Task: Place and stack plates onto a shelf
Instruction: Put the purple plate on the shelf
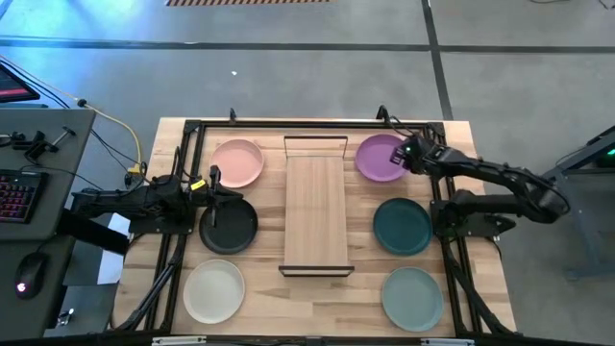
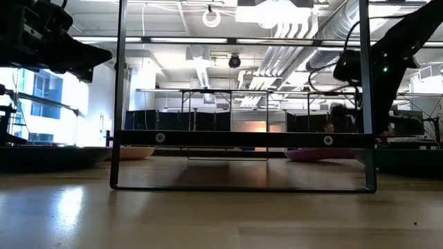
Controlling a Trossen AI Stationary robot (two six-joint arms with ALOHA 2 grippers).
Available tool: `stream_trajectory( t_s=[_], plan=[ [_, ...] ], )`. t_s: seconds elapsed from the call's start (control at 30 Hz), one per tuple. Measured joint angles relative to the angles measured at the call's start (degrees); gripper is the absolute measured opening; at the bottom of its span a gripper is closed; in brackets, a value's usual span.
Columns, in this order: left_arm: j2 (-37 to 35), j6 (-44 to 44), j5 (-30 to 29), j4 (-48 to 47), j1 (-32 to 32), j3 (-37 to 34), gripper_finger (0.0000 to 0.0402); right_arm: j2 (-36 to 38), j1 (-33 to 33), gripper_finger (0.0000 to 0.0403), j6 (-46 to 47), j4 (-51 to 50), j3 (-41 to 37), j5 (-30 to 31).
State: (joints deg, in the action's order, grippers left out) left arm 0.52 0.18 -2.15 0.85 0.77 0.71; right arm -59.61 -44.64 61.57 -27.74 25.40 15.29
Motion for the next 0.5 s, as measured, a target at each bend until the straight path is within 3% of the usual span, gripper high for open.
stream_trajectory(
  t_s=[0.3,0.5],
  plan=[
    [0.00,0.00,0.00,0.01,-0.01,0.00,0.0000,18.12,2.99,0.0000,-5.11,-21.49,9.41,-0.56],
    [0.00,0.01,0.00,0.01,0.00,0.01,0.0000,23.31,9.00,0.0000,-6.17,-33.99,18.72,-5.22]
  ],
)
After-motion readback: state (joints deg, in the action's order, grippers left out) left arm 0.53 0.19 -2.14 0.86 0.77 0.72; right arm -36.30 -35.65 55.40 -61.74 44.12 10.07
